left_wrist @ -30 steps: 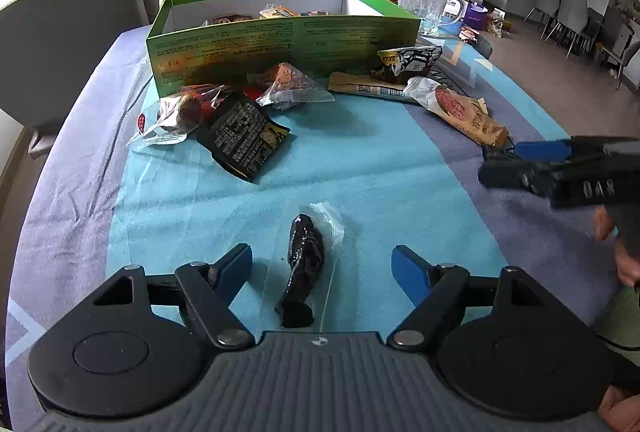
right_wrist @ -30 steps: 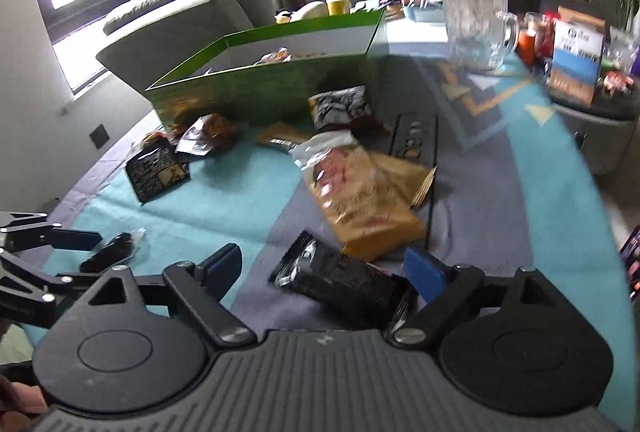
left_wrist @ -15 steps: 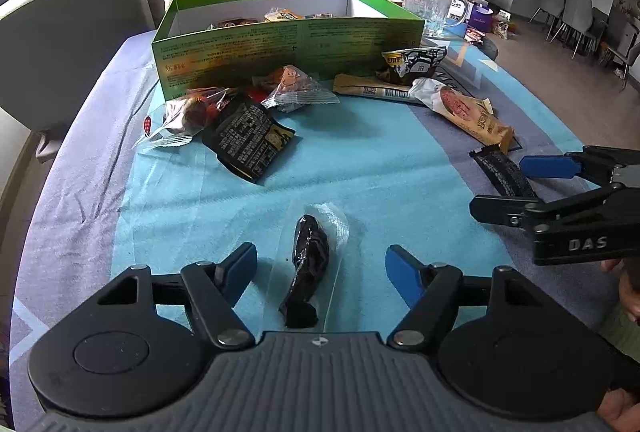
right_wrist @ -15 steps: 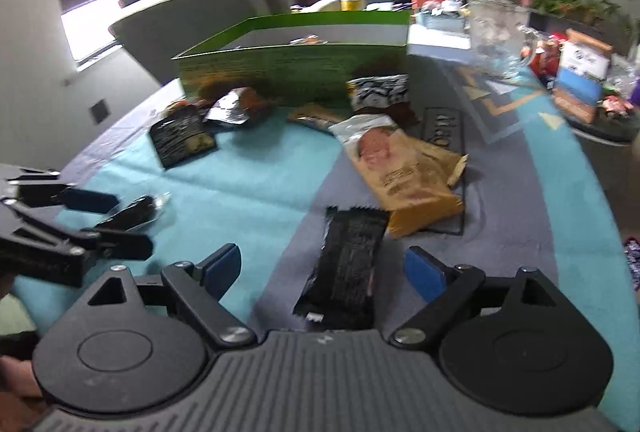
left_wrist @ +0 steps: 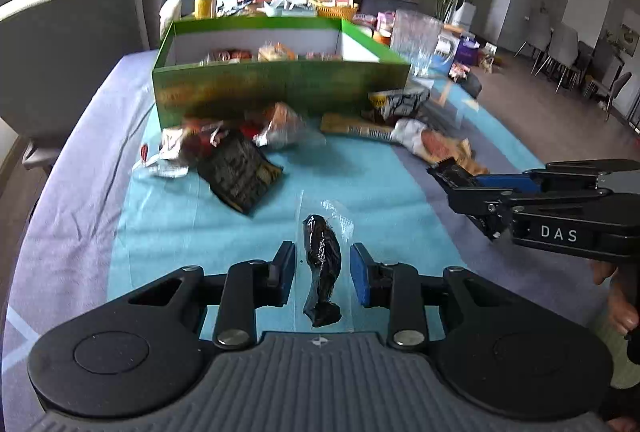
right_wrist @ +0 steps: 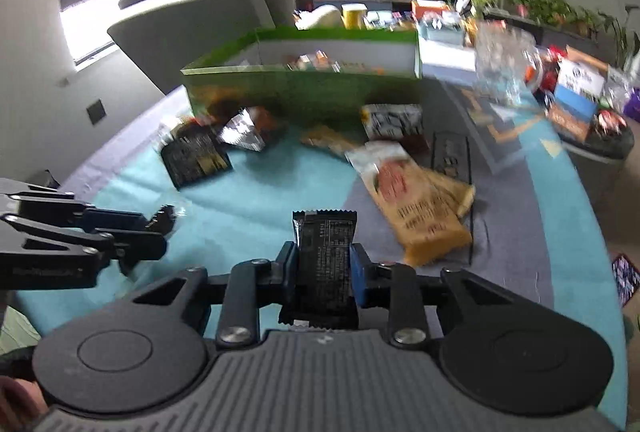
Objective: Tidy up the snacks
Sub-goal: 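Grasp the clear packet of black snack with the left tool while the right tool grasps the black bar, then carry both packets over the green box and open both tools to drop them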
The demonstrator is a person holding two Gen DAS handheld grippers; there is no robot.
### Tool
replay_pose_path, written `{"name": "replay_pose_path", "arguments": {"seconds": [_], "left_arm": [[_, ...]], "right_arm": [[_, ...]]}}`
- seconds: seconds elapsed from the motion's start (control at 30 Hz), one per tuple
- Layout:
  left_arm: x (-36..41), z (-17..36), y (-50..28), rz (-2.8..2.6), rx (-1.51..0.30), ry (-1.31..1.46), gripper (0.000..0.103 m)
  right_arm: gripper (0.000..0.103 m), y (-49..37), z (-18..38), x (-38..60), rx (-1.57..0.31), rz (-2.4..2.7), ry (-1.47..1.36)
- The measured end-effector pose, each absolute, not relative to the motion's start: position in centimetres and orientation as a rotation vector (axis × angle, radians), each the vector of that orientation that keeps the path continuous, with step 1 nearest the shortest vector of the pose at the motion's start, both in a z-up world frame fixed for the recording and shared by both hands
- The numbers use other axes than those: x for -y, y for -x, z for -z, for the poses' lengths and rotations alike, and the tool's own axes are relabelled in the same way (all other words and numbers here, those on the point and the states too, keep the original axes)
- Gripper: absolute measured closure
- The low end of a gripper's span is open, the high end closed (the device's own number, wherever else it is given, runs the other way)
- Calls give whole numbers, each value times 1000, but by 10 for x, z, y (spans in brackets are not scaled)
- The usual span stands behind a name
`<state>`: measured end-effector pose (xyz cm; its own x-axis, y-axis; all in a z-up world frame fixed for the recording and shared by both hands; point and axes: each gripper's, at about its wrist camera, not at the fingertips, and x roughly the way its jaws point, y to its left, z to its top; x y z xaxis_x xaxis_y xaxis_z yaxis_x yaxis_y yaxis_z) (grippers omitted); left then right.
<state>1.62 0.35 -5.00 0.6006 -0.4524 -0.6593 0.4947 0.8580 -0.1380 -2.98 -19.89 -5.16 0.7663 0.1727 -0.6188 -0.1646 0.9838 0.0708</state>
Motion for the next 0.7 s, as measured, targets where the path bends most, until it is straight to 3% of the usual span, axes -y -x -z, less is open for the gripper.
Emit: {"name": "replay_pose_path", "arguments": {"seconds": [0.7], "left_arm": [[-1,-20,-76,495,-526,-54,74]], "right_arm": [[74,-29,-13,196,-453,-241,-88]]}}
